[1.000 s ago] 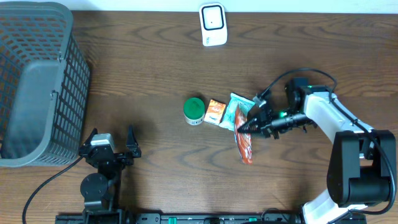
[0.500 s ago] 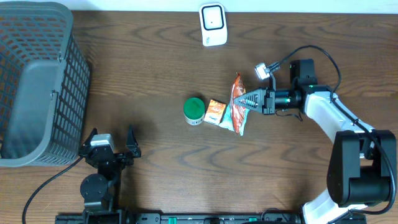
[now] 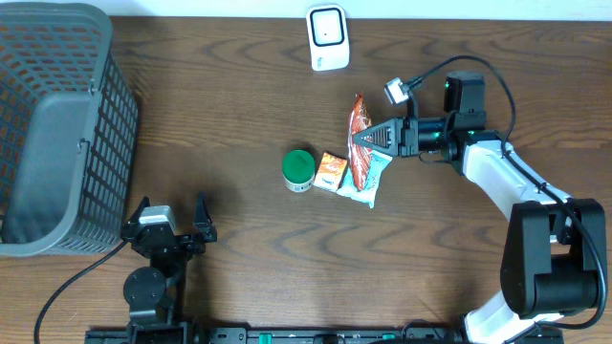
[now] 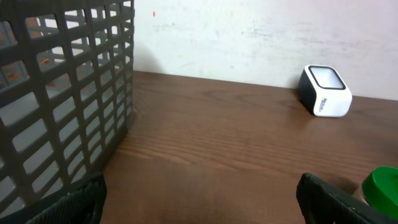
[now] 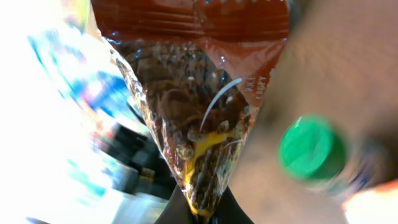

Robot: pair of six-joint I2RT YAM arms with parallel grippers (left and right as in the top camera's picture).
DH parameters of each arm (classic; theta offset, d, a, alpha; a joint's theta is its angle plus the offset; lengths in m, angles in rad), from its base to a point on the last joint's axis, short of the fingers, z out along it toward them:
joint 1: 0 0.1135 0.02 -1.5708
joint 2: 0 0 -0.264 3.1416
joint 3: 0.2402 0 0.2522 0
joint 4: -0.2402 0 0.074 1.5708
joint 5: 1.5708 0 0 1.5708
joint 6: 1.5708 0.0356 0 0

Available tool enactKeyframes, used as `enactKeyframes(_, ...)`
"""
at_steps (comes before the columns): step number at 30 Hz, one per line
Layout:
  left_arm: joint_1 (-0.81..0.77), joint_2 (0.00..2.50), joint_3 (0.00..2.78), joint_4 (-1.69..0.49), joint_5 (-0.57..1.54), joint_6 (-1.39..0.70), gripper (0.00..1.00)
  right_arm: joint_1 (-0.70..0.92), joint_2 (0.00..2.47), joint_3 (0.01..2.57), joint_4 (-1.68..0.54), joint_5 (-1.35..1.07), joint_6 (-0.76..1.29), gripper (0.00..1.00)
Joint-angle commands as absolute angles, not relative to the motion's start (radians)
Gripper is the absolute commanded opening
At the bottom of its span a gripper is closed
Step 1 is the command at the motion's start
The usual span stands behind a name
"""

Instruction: Scan the item barcode

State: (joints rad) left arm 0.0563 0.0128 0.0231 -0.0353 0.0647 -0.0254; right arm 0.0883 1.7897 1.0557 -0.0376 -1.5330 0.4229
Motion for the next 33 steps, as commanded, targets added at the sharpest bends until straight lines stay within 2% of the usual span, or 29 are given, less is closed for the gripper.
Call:
enactKeyframes(1, 0.056, 0.003, 0.004, -0.065, 0.067, -0.019, 0.98, 0.094, 1.795, 1.064, -0.068, -1.562, 0.889, 0.01)
enactKeyframes(7, 0.061, 0.003, 0.004, -0.065, 0.067, -0.019, 0.98, 0.069, 1.795, 1.064, -0.08, -1.562, 1.172, 0.01)
enactKeyframes(13, 0.171, 0.003, 0.004, -0.065, 0.067, -0.019, 0.98, 0.056, 1.796, 1.064, -0.273, -1.562, 1.316, 0.01)
enactKeyframes(25, 0.215, 0.003, 0.004, -0.065, 0.067, -0.019, 0.98, 0.041, 1.795, 1.064, -0.322, -1.562, 1.334, 0.01)
enactKeyframes(28, 0.215, 0.003, 0.004, -0.065, 0.067, -0.019, 0.98, 0.049, 1.795, 1.064, -0.408, -1.562, 1.395, 0.01)
enactKeyframes(33, 0.215, 0.003, 0.004, -0.065, 0.067, -0.019, 0.98, 0.051, 1.795, 1.064, -0.522, -1.562, 1.38, 0.01)
